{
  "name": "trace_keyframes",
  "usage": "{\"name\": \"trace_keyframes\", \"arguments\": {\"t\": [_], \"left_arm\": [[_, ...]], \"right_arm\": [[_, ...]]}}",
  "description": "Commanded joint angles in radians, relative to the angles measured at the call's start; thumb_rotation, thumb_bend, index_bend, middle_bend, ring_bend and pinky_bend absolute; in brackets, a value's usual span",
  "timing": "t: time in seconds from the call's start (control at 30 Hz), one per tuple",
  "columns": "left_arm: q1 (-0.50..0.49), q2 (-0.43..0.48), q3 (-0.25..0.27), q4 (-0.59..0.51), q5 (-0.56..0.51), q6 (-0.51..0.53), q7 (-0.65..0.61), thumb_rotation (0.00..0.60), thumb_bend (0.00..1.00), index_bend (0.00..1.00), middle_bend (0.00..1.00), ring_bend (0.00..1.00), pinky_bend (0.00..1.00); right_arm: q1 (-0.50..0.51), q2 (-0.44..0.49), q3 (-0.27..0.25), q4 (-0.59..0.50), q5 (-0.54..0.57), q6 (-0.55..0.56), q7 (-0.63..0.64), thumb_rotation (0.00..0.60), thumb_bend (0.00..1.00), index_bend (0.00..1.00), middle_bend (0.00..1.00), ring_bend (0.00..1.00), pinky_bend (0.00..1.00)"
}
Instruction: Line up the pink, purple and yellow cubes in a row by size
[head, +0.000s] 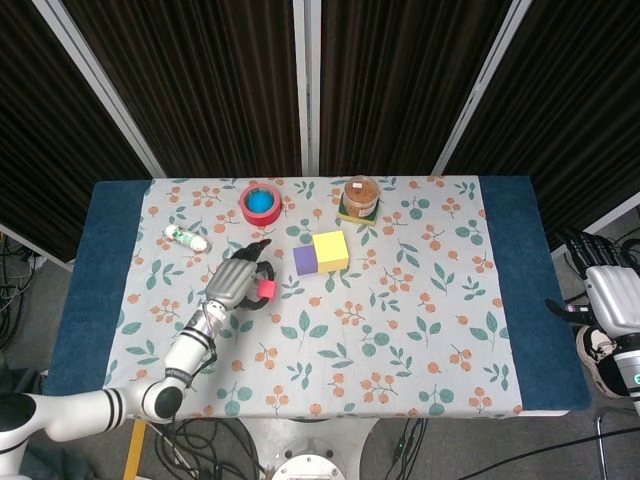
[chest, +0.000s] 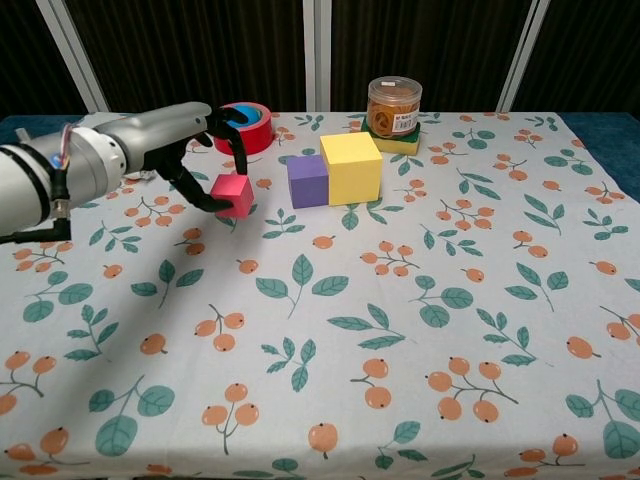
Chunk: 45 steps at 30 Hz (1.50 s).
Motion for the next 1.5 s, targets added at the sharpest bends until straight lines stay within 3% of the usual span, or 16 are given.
{"name": "trace_keyframes", "arguments": {"t": [0.03, 0.23, 0.53, 1.03, 1.5], "left_arm": [[-0.056, -0.043, -0.053, 0.074, -0.107, -0.033, 0.054, 0.6, 0.31, 0.52, 0.14, 0.08, 0.17], [-0.122, -0.089, -0.096, 0.153, -0.266, -0.062, 0.126, 0.6, 0.31, 0.51, 0.14, 0.08, 0.17], [-0.209, -0.161, -0.134, 0.246, -0.397, -0.061, 0.194, 0.6, 0.31, 0.5, 0.14, 0.08, 0.17], [-0.266, -0.271, -0.134, 0.413, -0.449, -0.042, 0.255, 0.6, 0.3, 0.49, 0.14, 0.08, 0.17], [-0.28, -0.319, -0.152, 0.485, -0.443, -0.058, 0.254, 0.6, 0.3, 0.47, 0.14, 0.08, 0.17]], "right_arm": [[-0.002, 0.002, 0.0, -0.001, 0.001, 0.001, -0.001, 0.6, 0.12, 0.0, 0.02, 0.0, 0.03], [-0.007, 0.007, 0.0, -0.001, 0.006, 0.005, 0.0, 0.6, 0.12, 0.0, 0.02, 0.0, 0.03], [-0.011, 0.01, -0.001, 0.001, 0.007, 0.007, 0.001, 0.6, 0.12, 0.0, 0.02, 0.0, 0.03], [-0.013, 0.018, 0.001, 0.008, 0.017, 0.0, 0.007, 0.6, 0.12, 0.0, 0.02, 0.0, 0.03], [-0.019, 0.024, 0.001, 0.007, 0.022, 0.001, 0.007, 0.6, 0.12, 0.0, 0.02, 0.0, 0.03]]}}
